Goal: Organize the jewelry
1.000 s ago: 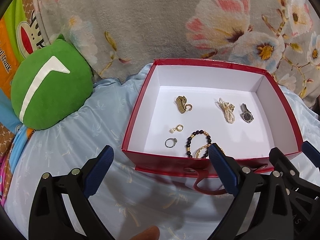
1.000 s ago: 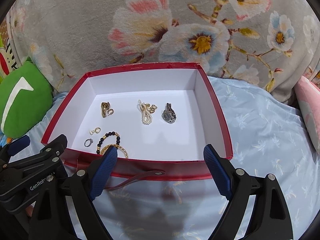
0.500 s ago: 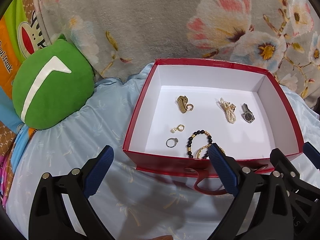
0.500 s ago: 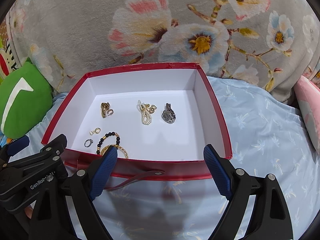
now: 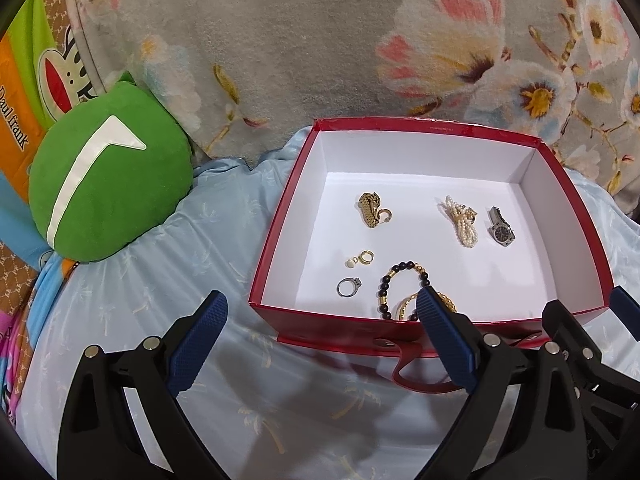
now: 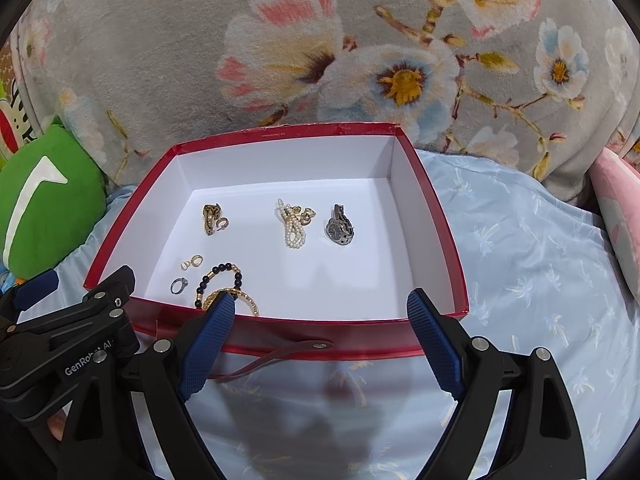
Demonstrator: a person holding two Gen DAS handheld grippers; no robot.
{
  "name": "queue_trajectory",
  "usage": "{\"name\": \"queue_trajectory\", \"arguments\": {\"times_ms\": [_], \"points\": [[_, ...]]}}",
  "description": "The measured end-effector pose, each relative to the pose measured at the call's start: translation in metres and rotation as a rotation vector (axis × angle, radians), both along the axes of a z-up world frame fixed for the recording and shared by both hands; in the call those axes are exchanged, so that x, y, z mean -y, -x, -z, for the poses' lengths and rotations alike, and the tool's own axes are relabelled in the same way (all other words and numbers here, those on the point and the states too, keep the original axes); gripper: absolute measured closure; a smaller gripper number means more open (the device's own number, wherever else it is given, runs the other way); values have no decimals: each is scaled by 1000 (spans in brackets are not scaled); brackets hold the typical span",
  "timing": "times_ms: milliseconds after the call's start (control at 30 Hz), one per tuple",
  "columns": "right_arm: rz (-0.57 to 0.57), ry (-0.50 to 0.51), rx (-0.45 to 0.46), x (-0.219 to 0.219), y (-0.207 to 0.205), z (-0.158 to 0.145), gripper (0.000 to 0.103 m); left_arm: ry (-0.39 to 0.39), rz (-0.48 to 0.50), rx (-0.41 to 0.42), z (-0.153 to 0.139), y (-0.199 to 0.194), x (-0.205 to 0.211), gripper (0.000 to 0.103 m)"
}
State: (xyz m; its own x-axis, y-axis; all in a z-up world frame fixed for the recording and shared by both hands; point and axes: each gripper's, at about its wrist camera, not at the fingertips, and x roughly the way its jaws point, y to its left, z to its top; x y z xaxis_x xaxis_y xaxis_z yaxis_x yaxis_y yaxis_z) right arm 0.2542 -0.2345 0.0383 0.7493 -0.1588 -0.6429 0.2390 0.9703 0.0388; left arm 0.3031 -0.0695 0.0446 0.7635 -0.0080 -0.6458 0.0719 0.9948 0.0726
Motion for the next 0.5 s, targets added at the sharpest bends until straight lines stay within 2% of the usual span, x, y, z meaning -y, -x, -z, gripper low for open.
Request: {"name": "queue_trajectory", "arguments": {"times_ms": [500], "points": [[-1,-7,-1,0,0,0,17,-2,7,-3,0,0,1,12]]}}
